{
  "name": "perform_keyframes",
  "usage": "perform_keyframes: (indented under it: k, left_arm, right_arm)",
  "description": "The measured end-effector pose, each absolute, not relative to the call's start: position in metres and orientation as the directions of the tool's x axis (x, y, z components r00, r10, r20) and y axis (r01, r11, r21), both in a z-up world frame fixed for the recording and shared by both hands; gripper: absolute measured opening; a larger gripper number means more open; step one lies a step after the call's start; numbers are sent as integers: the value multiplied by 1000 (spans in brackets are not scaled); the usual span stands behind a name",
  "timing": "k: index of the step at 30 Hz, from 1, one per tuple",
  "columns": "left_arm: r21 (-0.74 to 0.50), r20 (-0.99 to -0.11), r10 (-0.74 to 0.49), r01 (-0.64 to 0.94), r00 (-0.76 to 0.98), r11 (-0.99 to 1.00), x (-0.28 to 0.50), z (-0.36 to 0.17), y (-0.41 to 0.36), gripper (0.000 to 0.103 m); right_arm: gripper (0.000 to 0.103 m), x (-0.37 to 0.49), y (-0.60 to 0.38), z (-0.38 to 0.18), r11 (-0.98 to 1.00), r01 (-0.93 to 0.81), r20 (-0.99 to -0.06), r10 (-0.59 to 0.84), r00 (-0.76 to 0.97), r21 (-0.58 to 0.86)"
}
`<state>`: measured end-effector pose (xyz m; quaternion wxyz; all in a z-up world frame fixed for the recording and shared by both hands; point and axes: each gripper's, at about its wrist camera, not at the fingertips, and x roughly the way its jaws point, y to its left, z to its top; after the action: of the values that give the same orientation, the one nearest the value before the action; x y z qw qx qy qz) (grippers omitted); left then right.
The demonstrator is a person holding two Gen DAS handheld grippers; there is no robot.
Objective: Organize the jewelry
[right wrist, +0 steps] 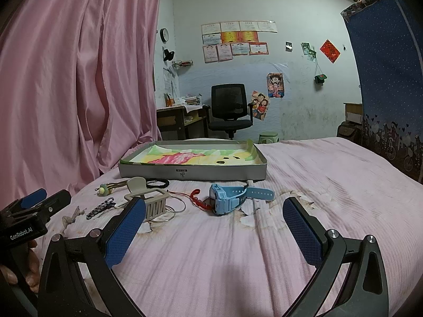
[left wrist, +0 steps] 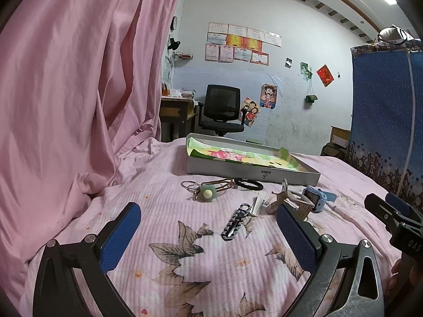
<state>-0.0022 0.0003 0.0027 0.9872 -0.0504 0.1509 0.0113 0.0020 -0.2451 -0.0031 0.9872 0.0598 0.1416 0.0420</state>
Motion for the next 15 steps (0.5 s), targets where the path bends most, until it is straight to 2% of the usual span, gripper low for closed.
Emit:
perform_keyframes:
  k: [15]
  left_arm:
    - [-94,-301,7,-37,953,995,-2,0,0,103]
  right_arm:
    - [102,2,-245,-3,989,-67,-274,102,956,133]
